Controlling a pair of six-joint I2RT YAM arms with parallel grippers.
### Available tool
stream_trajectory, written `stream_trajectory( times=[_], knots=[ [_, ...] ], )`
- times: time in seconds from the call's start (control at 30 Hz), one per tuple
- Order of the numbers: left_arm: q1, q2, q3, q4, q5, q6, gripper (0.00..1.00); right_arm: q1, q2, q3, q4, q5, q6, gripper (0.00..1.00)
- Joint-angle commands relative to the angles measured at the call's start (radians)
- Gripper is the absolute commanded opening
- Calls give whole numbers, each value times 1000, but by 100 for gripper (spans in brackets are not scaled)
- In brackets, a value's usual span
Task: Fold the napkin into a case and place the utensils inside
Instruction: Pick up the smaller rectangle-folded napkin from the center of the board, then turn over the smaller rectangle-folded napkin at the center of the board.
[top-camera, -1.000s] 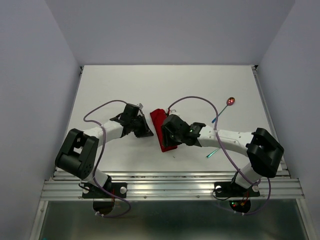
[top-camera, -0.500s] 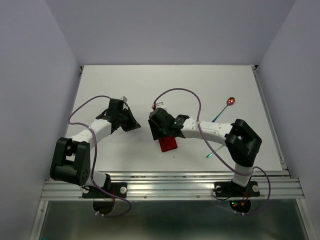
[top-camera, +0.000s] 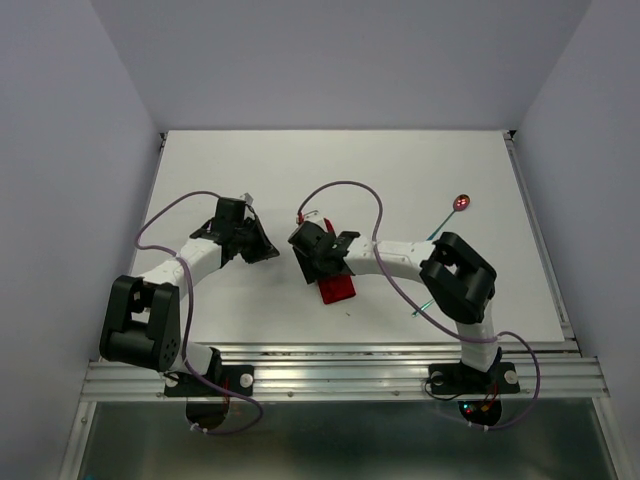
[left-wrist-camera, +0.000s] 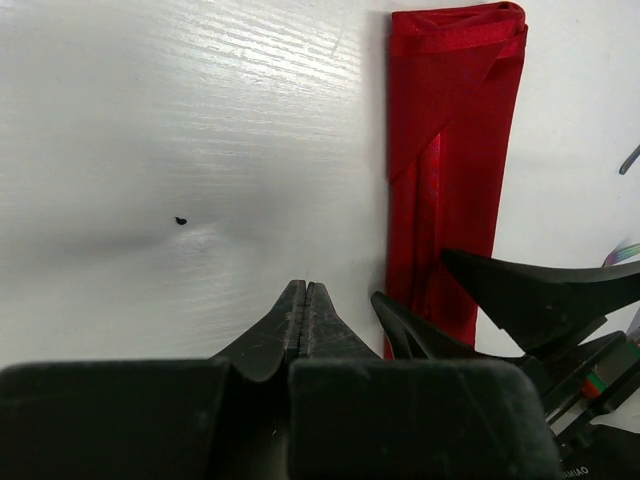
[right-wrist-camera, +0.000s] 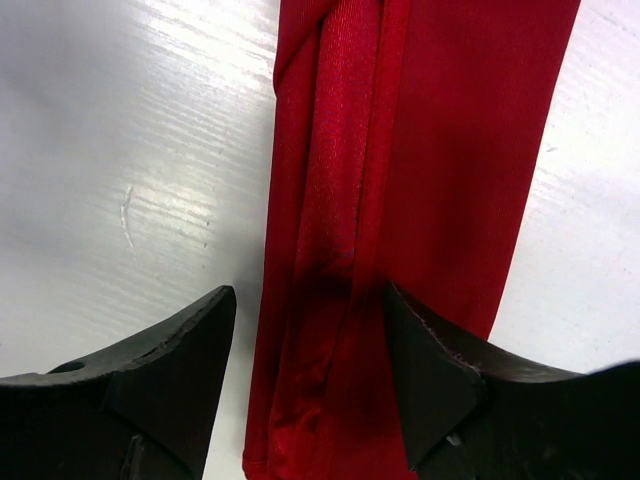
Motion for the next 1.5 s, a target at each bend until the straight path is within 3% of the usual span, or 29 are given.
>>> stream_trajectory(
  times=[0.0, 0.3, 0.5, 0.67, 1.13, 1.47],
  knots=[
    [8, -25, -10, 16, 3, 22, 0, 26, 20, 54, -6, 74, -18, 65],
    [11, -20, -22, 25, 8, 25, 0, 35, 86, 92, -22, 129, -7, 54],
    [15, -23, -31, 25, 7, 28, 0, 35, 95, 95, -12, 123, 7, 31],
    [34, -37, -30, 17, 10, 32, 0, 35, 101, 121, -3, 99, 2, 1],
    [216, -130, 50, -96, 16, 123, 0, 35, -43, 46, 223, -159, -1, 1],
    [316, -179, 56, -124, 31, 138, 0, 26, -25, 69, 319, -366, 47, 1]
  ],
)
